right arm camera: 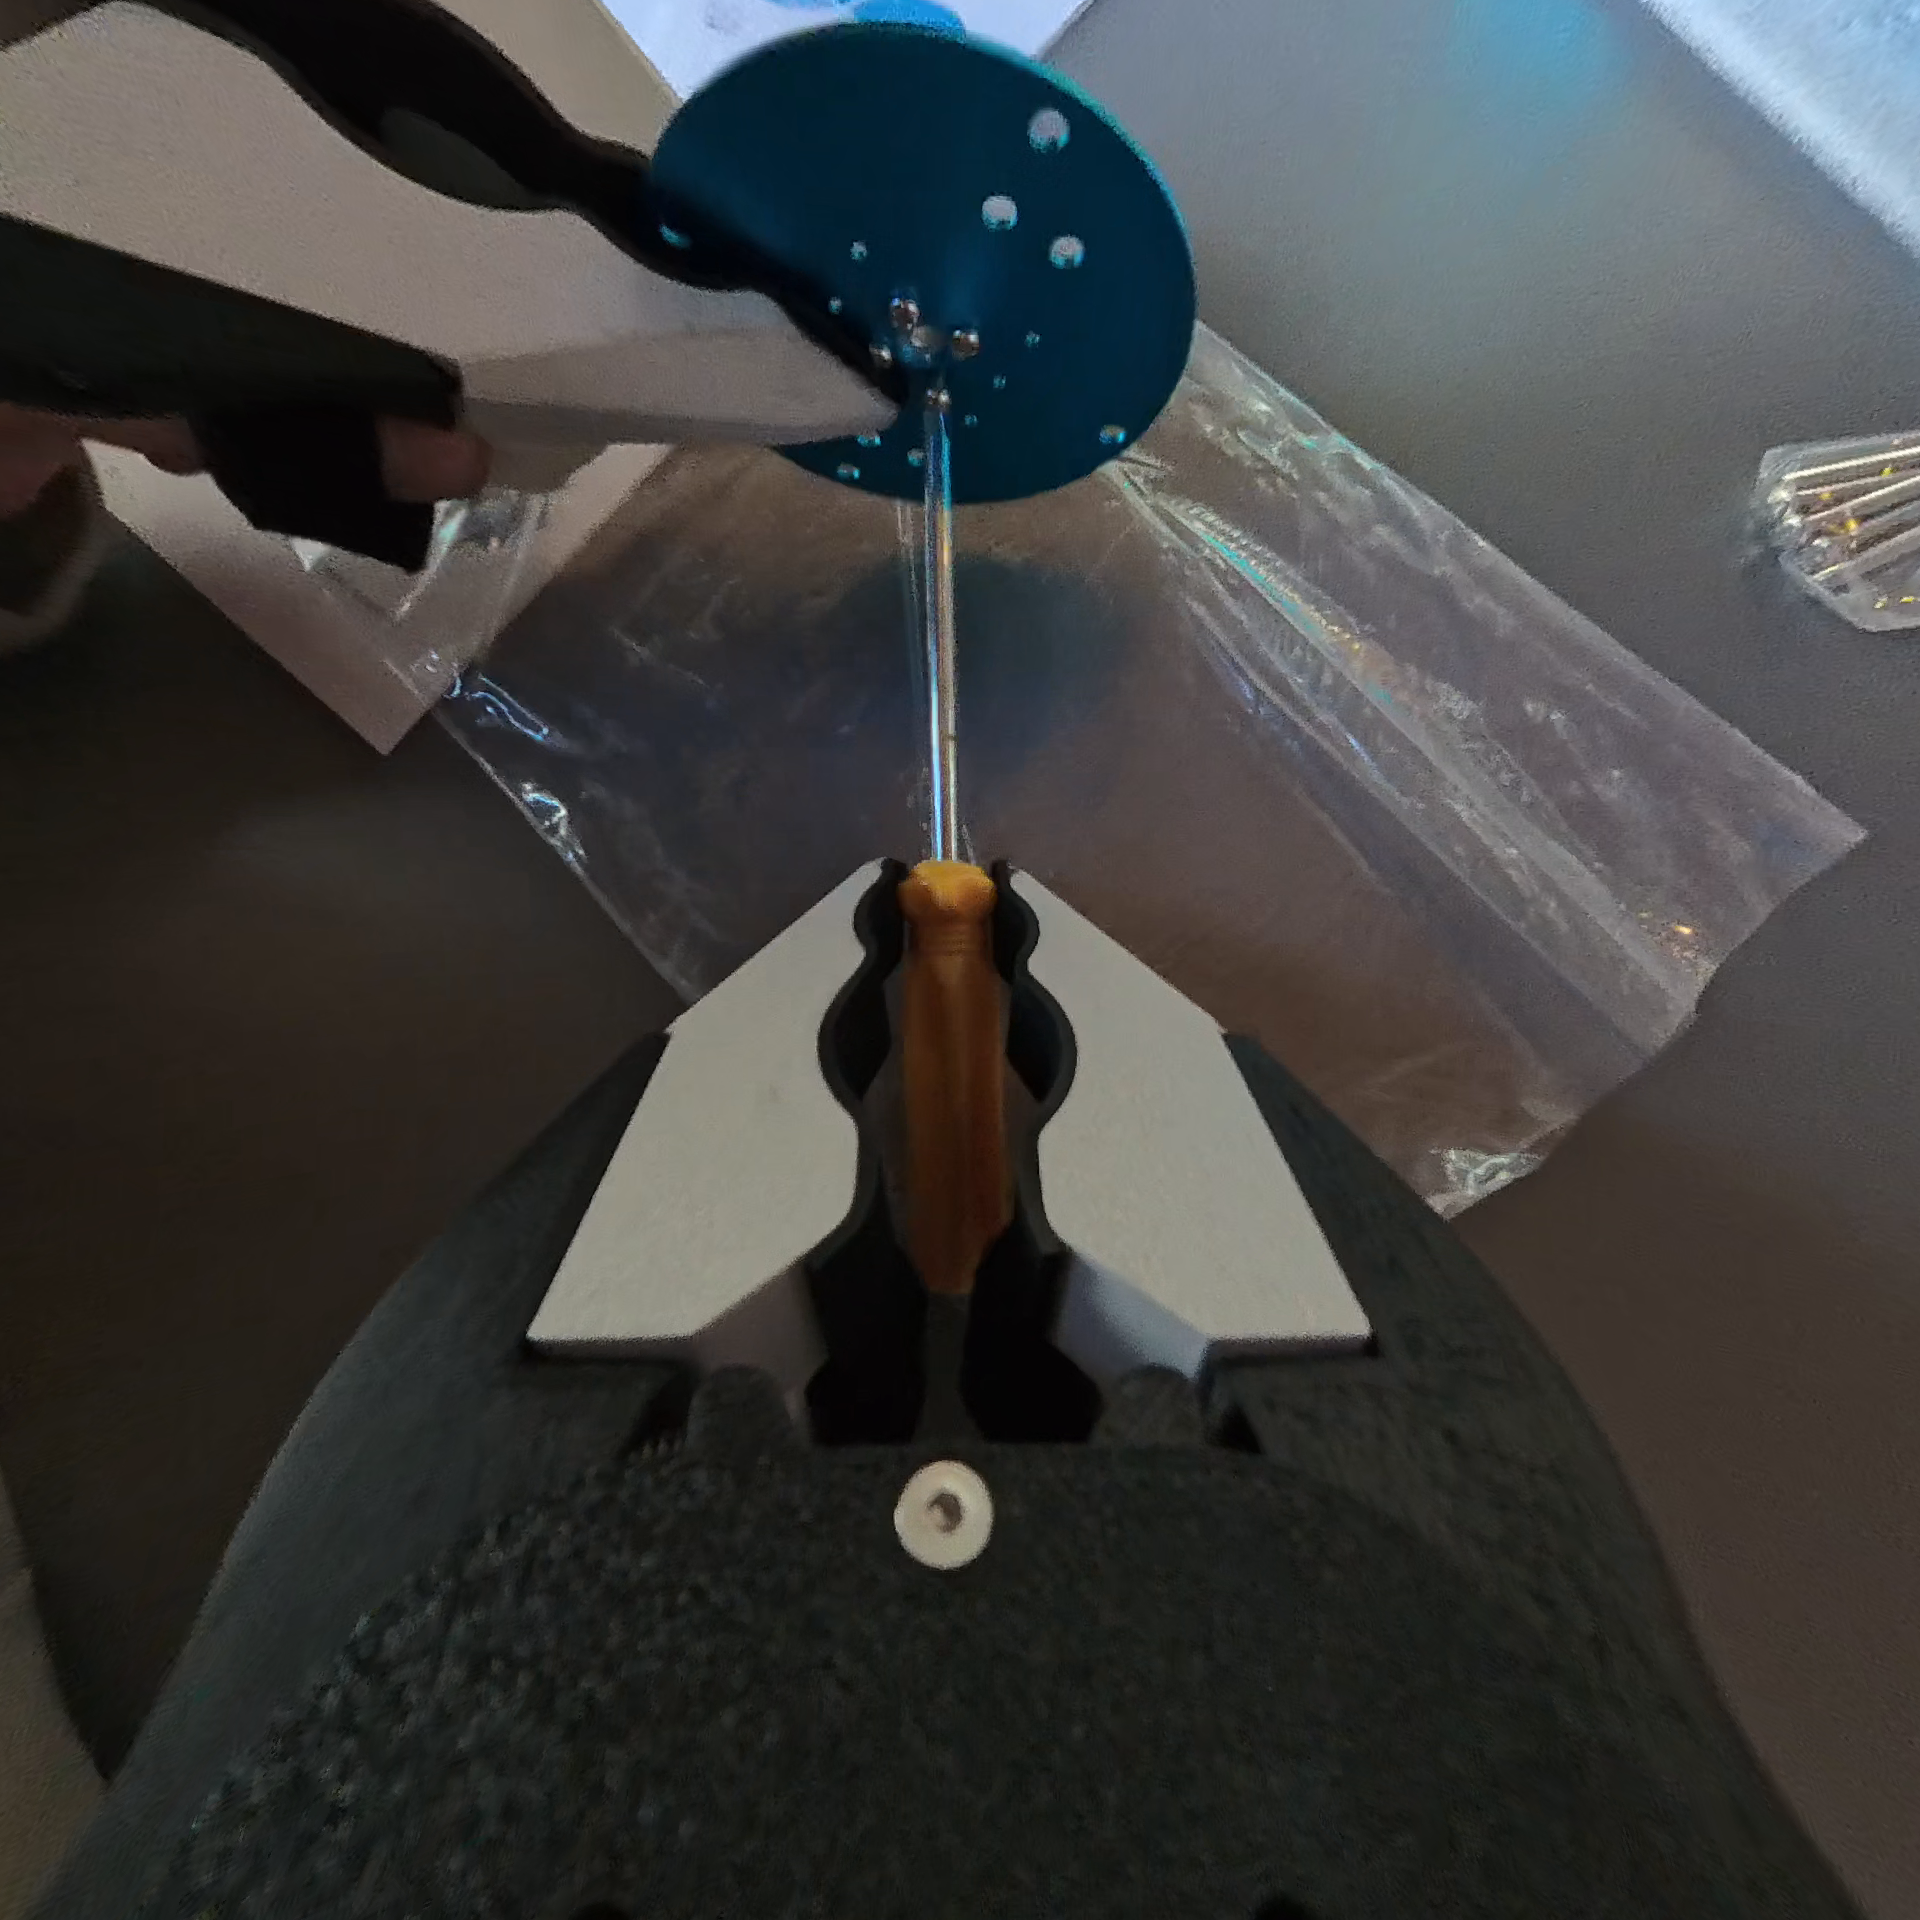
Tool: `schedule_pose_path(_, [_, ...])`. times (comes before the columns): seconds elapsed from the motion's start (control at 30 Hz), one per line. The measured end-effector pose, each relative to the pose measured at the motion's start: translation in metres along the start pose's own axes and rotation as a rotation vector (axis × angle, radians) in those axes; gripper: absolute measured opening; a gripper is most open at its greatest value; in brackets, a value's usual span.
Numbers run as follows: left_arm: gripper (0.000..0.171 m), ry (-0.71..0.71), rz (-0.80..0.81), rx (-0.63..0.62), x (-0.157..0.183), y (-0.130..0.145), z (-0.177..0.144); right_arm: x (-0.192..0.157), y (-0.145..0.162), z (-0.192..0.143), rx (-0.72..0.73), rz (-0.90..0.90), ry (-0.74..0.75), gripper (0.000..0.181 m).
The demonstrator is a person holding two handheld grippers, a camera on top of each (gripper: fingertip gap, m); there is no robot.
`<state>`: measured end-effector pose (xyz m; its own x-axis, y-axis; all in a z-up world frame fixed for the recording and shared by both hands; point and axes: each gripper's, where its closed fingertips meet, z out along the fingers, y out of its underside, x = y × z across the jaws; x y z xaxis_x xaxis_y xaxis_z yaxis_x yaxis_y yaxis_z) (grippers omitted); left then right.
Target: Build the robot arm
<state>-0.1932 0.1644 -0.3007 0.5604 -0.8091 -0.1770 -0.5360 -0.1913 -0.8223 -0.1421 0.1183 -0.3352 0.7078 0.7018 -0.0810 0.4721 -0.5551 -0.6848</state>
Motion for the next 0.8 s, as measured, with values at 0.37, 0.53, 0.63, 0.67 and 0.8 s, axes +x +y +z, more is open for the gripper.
schedule_pose_path(0.37, [0.001, -0.07, 0.073, 0.209, -0.006, -0.039, -0.025, -0.016, -0.027, -0.025, 0.095, 0.274, -0.31, 0.015])
schedule_pose_path(0.53, [0.001, -0.033, 0.074, 0.267, -0.002, -0.049, -0.03, -0.026, -0.031, -0.036, 0.124, 0.399, -0.484, 0.015])
schedule_pose_path(0.63, [0.001, -0.017, 0.061, 0.313, -0.001, -0.055, -0.035, -0.031, -0.037, -0.045, 0.154, 0.491, -0.613, 0.015])
schedule_pose_path(0.67, [0.002, -0.014, 0.058, 0.33, -0.001, -0.058, -0.037, -0.032, -0.039, -0.048, 0.164, 0.509, -0.643, 0.015])
schedule_pose_path(0.8, [0.002, 0.0, 0.058, 0.409, 0.0, -0.068, -0.047, -0.039, -0.049, -0.061, 0.198, 0.59, -0.806, 0.014])
